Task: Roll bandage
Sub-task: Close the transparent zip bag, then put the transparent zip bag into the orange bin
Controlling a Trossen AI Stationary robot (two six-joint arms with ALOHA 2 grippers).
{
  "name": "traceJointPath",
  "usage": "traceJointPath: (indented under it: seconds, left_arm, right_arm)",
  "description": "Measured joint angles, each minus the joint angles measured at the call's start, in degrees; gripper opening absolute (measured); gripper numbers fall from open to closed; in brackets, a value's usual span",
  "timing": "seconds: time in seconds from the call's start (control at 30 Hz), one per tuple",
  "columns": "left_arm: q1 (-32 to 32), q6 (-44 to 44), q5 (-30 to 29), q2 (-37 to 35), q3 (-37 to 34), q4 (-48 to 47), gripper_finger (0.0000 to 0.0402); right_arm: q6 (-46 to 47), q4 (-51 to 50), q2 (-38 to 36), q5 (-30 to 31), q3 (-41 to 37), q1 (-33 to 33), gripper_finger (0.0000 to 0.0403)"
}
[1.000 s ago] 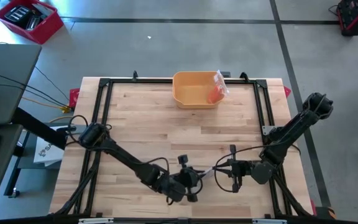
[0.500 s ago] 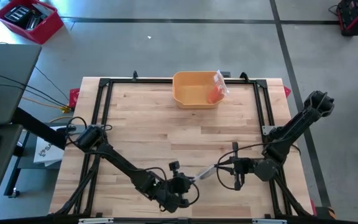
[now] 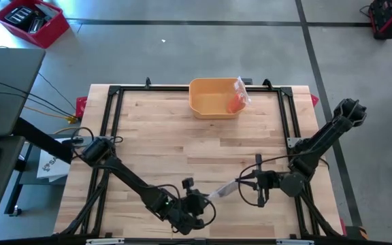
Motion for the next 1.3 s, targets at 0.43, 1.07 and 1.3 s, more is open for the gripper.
traceJointPath:
  seconds: [0.43,1.07,1.3]
  left_arm:
    - [3.82,4.84,-4.71,1.38,0.04,6.8,0.0205]
    - [12.58,-7.1,1.67,-2.49,17.75,-28.39,0.0002]
    - [31.13,4.94,3.77,-2.42,30.29,-34.96,0.0001]
  right_arm:
    - [-0.26,-0.01,0.0,-0.61,0.0,0.0,0.0]
    - [5.94,-18.51,-13.18,5.95,0.02,3.46,0.0068]
    - [24.33,-40.44,-23.05,5.55,0.02,7.33,0.0125]
